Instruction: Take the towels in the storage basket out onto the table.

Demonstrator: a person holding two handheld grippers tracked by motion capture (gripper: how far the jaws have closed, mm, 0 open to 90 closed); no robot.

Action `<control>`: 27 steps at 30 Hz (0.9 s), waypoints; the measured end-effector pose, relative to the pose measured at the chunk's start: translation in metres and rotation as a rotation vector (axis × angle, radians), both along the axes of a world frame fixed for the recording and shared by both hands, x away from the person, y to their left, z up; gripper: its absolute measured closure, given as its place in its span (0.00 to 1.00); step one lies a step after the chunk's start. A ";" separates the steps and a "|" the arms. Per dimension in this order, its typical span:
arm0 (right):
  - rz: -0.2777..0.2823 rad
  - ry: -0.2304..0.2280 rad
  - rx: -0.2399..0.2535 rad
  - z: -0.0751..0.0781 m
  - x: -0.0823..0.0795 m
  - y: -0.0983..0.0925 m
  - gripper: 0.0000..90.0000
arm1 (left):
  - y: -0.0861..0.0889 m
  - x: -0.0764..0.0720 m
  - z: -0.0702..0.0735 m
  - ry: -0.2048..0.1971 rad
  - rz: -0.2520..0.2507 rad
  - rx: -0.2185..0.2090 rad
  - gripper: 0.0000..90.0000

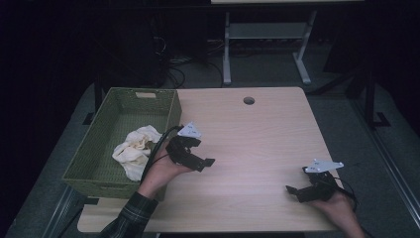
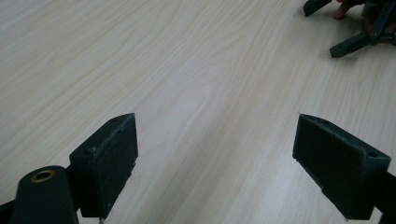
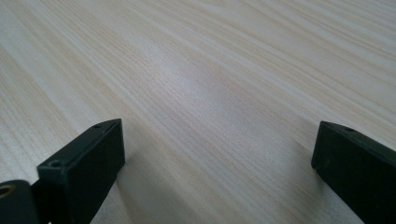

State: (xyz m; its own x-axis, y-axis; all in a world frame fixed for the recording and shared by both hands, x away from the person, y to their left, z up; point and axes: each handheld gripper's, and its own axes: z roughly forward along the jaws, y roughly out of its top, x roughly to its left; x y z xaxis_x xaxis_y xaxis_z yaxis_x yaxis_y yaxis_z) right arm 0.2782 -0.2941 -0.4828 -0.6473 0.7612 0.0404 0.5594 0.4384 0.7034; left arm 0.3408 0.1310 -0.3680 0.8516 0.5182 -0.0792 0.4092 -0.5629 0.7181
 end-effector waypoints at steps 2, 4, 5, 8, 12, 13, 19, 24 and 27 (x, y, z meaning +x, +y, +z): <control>0.000 0.000 0.000 0.000 0.000 0.000 0.02 | 0.002 0.002 0.002 -0.003 0.002 -0.002 0.15; 0.000 -0.001 0.001 0.000 0.000 0.000 0.02 | 0.005 0.004 0.005 -0.001 0.002 0.001 0.15; -0.001 -0.002 0.002 0.000 0.000 0.000 0.02 | 0.006 0.004 0.007 -0.006 0.007 -0.001 0.15; 0.000 -0.001 0.000 0.000 0.000 0.000 0.02 | 0.010 0.007 0.013 -0.028 0.009 -0.001 0.15; 0.000 -0.001 0.000 0.000 0.000 0.000 0.02 | 0.017 0.009 0.021 -0.040 0.012 -0.006 0.15; 0.002 -0.005 -0.001 0.000 0.000 0.000 0.02 | 0.020 0.010 0.024 -0.045 0.014 -0.010 0.15; 0.002 -0.007 0.001 0.000 0.000 0.000 0.02 | 0.031 0.013 0.028 -0.061 0.030 -0.015 0.15; 0.003 -0.008 0.000 0.000 0.000 0.000 0.02 | 0.043 0.015 0.032 -0.070 0.056 -0.020 0.15; 0.004 -0.007 0.000 0.000 0.000 0.000 0.02 | 0.049 0.016 0.033 -0.067 0.067 -0.026 0.15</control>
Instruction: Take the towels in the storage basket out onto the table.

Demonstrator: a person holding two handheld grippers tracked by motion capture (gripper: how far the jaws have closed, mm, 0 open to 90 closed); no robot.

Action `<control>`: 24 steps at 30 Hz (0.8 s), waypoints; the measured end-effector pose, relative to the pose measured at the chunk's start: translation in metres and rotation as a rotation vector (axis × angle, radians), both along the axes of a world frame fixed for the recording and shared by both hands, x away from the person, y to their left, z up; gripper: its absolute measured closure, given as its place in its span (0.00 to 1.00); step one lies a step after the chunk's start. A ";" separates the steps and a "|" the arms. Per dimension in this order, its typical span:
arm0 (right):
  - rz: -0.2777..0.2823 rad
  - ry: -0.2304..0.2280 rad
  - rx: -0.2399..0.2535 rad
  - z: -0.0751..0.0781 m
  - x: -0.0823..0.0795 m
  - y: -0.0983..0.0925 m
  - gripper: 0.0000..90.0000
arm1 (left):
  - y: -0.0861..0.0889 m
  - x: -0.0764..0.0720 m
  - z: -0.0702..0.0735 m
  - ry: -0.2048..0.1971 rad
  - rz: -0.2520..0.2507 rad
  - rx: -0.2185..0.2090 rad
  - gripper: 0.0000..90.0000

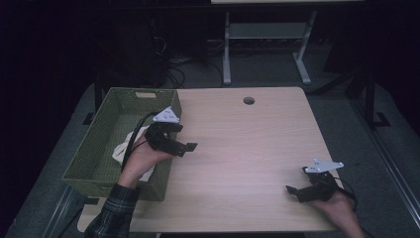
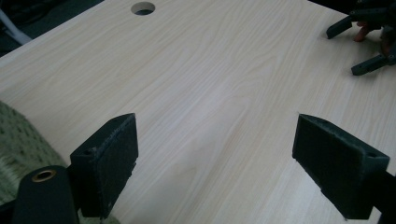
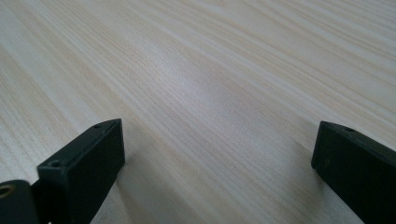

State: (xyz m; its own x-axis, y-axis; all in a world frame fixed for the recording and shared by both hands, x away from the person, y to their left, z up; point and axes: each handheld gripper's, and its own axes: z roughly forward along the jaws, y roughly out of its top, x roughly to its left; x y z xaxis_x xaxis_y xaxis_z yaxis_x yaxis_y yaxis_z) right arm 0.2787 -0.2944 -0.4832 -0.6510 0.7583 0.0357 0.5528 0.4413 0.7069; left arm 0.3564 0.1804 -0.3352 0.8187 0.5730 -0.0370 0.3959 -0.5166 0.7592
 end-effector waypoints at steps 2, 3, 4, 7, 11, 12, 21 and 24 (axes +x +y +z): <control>0.000 0.001 -0.001 0.000 0.000 0.000 0.02 | 0.006 0.002 0.000 0.001 0.008 0.006 0.15; -0.001 0.000 0.001 0.000 0.000 0.000 0.02 | 0.006 0.002 0.000 0.001 0.008 0.006 0.15; 0.000 0.001 -0.001 0.000 0.000 0.000 0.02 | 0.008 0.002 0.000 0.005 0.012 0.003 0.15; -0.001 0.000 0.000 0.000 0.000 0.000 0.02 | 0.015 0.003 0.001 0.005 0.024 0.003 0.15; 0.000 0.001 -0.002 0.000 0.000 0.000 0.02 | 0.023 0.004 0.003 0.004 0.036 0.000 0.15; -0.001 0.002 -0.001 0.000 0.000 0.000 0.02 | 0.025 0.005 0.003 0.001 0.039 0.003 0.15; -0.001 0.002 -0.001 0.000 0.000 0.000 0.02 | 0.042 0.009 0.003 0.002 0.080 0.006 0.15; 0.000 0.001 -0.002 0.000 0.000 0.000 0.02 | 0.050 0.010 0.003 -0.001 0.098 0.009 0.15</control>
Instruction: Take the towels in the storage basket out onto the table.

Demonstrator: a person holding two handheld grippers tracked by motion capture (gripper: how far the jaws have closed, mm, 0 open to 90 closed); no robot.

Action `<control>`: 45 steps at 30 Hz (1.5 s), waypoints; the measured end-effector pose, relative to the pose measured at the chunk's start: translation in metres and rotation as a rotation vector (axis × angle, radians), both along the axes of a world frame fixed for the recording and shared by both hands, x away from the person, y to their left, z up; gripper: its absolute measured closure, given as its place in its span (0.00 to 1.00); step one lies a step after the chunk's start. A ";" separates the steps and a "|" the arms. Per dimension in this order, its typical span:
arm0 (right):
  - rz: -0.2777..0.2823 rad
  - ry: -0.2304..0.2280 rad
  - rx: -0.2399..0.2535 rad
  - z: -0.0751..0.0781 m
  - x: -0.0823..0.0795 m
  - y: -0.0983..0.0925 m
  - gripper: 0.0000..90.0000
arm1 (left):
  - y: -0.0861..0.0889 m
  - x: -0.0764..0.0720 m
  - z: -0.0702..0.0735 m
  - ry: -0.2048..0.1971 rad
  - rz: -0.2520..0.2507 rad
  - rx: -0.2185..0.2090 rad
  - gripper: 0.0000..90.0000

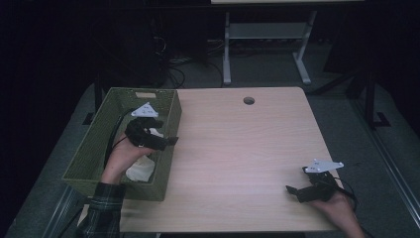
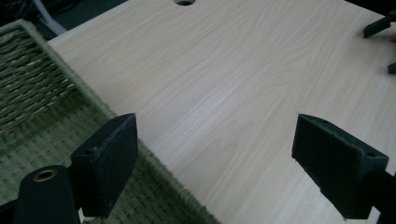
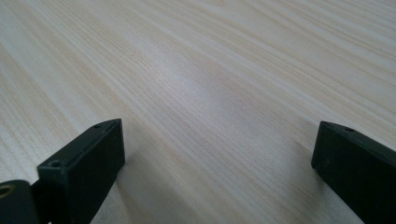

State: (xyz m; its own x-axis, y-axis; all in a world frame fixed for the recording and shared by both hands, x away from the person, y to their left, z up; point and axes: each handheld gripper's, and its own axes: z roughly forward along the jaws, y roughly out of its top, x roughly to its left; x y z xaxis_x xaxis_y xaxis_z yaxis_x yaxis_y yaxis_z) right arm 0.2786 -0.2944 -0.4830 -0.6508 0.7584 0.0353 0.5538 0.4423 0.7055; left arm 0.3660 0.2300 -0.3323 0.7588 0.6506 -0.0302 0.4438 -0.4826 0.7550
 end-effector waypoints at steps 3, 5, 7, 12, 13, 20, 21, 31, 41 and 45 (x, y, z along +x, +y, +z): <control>0.000 0.000 0.000 0.000 0.000 0.000 0.02 | 0.005 0.001 0.000 -0.002 0.007 0.006 0.15; 0.000 0.000 0.000 0.000 0.000 0.000 0.02 | 0.010 0.002 0.000 -0.004 0.018 0.009 0.15; 0.000 0.000 0.000 0.000 0.000 0.000 0.02 | 0.018 0.004 0.000 -0.005 0.039 0.011 0.16; 0.000 0.000 0.000 0.000 0.000 0.000 0.02 | 0.029 0.006 -0.001 -0.009 0.066 0.029 0.15; 0.000 0.000 0.000 0.000 0.000 0.000 0.02 | 0.032 0.006 -0.001 -0.008 0.078 0.025 0.15; -0.001 0.000 0.000 0.000 0.000 0.000 0.02 | 0.051 0.010 -0.006 -0.013 0.121 0.038 0.15; 0.000 0.000 0.000 0.000 0.000 0.000 0.02 | 0.052 0.010 -0.007 -0.013 0.130 0.035 0.15; -0.001 0.001 0.000 0.000 0.000 0.000 0.02 | 0.070 0.018 -0.027 0.011 0.171 0.065 0.15; 0.000 0.000 0.000 0.000 0.000 0.000 0.02 | 0.084 0.026 -0.046 0.052 0.181 0.126 0.16; 0.000 0.000 0.000 0.000 0.000 0.000 0.02 | 0.089 0.029 -0.055 0.073 0.184 0.133 0.16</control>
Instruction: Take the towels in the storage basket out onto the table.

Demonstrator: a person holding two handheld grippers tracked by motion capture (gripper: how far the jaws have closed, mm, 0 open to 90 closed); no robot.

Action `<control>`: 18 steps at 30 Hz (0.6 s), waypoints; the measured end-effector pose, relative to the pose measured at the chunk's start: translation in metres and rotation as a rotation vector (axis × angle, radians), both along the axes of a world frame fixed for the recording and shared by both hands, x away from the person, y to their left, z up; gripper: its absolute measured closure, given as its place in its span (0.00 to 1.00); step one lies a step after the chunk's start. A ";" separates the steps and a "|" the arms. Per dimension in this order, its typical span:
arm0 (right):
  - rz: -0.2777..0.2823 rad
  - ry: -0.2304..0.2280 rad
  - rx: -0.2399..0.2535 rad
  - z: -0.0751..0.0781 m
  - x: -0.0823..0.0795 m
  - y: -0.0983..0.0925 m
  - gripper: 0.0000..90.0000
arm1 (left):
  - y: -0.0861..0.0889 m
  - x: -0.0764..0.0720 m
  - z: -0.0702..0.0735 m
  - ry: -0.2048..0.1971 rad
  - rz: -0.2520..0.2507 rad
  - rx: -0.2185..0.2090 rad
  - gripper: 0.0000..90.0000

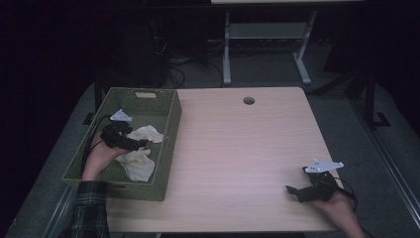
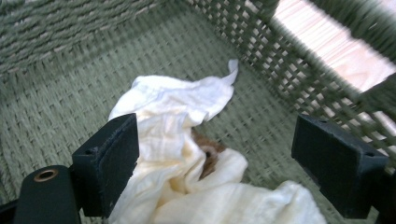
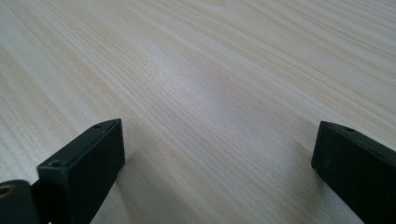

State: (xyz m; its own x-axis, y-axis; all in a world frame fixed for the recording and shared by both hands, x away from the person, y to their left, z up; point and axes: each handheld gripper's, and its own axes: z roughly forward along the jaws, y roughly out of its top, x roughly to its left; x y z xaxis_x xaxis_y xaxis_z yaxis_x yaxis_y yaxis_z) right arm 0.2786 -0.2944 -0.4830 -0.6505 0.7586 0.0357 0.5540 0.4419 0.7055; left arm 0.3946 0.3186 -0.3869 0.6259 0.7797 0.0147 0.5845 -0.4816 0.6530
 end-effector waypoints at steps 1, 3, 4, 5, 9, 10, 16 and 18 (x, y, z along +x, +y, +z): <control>-0.001 0.001 0.000 0.000 0.000 0.000 0.02 | 0.002 0.001 -0.002 0.008 -0.001 0.010 0.16; 0.000 0.000 0.000 0.000 0.000 0.000 0.02 | 0.004 0.002 -0.006 0.023 0.011 0.025 0.16; 0.000 0.000 0.000 0.000 0.000 0.000 0.02 | 0.005 0.003 -0.008 0.030 0.012 0.037 0.16; 0.000 0.000 0.000 0.000 0.000 0.000 0.02 | 0.005 0.003 -0.010 0.040 0.020 0.042 0.16; 0.000 0.000 0.000 0.000 0.000 0.000 0.02 | 0.005 0.005 -0.016 0.064 0.037 0.081 0.16; 0.000 0.000 0.000 0.000 0.000 0.000 0.02 | 0.006 0.007 -0.017 0.063 0.032 0.105 0.16; 0.000 0.000 0.000 0.000 0.000 0.000 0.02 | 0.007 0.010 -0.027 0.111 0.061 0.153 0.16; 0.000 0.000 0.000 0.000 0.000 0.000 0.02 | 0.006 0.010 -0.028 0.114 0.063 0.169 0.16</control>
